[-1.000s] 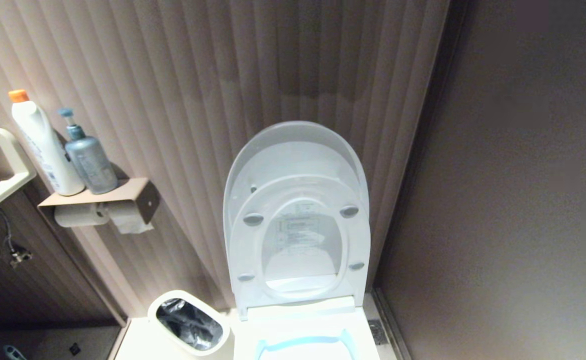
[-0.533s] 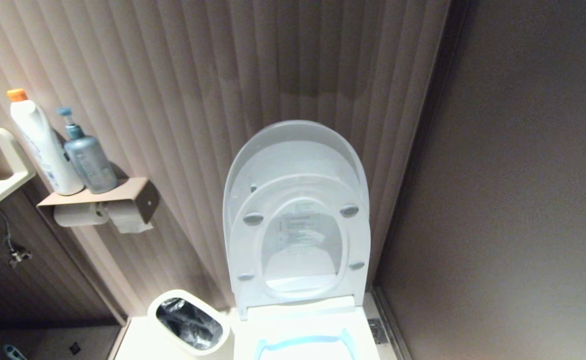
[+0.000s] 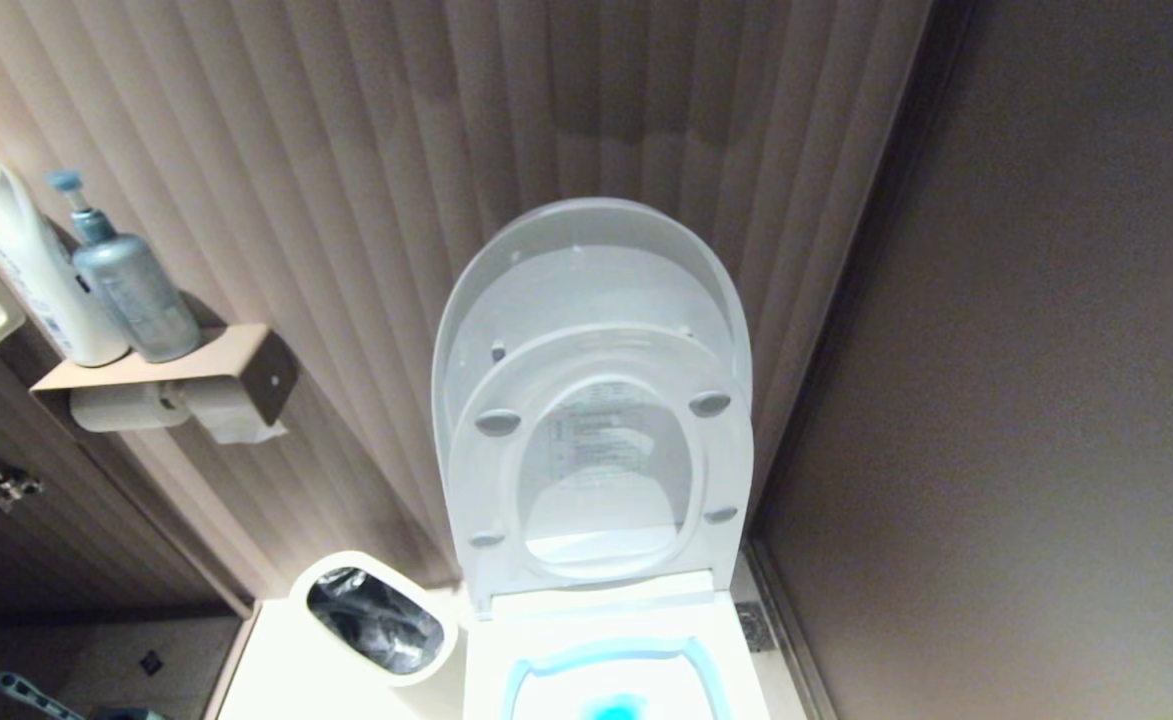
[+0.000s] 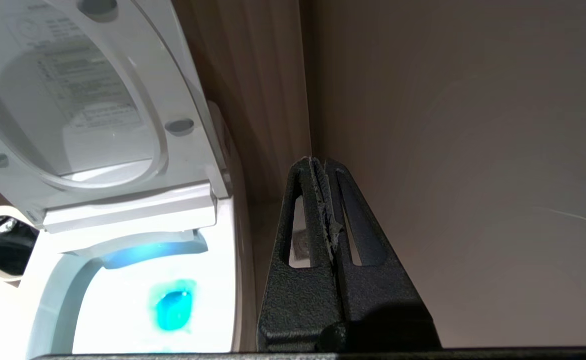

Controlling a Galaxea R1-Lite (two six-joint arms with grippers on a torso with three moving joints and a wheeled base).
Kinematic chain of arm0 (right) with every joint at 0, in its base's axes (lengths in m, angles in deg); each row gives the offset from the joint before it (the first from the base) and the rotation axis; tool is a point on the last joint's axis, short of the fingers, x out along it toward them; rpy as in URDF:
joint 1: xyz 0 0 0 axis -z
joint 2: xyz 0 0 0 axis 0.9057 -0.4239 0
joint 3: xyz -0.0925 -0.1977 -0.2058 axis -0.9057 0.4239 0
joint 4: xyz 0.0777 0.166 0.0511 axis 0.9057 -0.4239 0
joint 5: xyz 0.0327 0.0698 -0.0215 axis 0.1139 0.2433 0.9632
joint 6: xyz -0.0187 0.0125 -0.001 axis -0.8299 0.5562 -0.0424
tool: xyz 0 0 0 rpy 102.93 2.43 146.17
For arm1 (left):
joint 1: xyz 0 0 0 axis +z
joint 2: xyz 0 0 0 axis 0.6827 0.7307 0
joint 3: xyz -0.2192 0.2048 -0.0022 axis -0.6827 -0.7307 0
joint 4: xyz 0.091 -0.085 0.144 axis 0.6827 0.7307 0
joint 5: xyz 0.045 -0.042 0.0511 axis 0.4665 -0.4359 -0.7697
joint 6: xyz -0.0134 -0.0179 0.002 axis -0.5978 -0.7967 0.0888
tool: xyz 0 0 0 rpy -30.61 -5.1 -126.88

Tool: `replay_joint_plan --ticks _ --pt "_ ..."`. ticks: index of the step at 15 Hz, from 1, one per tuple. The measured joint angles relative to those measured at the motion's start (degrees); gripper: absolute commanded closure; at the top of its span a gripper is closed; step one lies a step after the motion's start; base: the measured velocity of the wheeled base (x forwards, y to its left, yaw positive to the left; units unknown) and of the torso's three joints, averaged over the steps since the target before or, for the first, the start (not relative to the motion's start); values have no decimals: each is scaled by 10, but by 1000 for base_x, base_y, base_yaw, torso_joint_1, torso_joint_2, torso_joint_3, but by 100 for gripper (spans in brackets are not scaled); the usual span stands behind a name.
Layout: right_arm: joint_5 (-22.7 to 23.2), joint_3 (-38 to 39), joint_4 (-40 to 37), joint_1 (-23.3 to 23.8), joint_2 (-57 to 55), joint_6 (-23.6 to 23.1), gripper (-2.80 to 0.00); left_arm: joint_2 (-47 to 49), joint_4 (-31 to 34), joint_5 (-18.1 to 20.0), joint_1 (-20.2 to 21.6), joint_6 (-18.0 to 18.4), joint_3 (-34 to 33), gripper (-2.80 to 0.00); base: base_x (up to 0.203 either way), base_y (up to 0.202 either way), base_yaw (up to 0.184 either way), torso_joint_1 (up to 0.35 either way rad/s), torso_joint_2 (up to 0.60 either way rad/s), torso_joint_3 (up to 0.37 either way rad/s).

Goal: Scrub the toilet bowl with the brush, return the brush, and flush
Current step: Press the toilet flush button

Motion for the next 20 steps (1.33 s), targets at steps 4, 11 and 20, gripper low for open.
replay_joint_plan --ticks 4,11,20 --pt "0 0 0 0 0 0 0 0 0 0 0 0 0 0 0 0 0 1 2 -197" --pt "0 0 0 0 0 0 0 0 0 0 0 -1 0 0 0 0 0 1 1 -198" --pt "0 0 0 0 0 0 0 0 0 0 0 -1 0 0 0 0 0 2 3 -196"
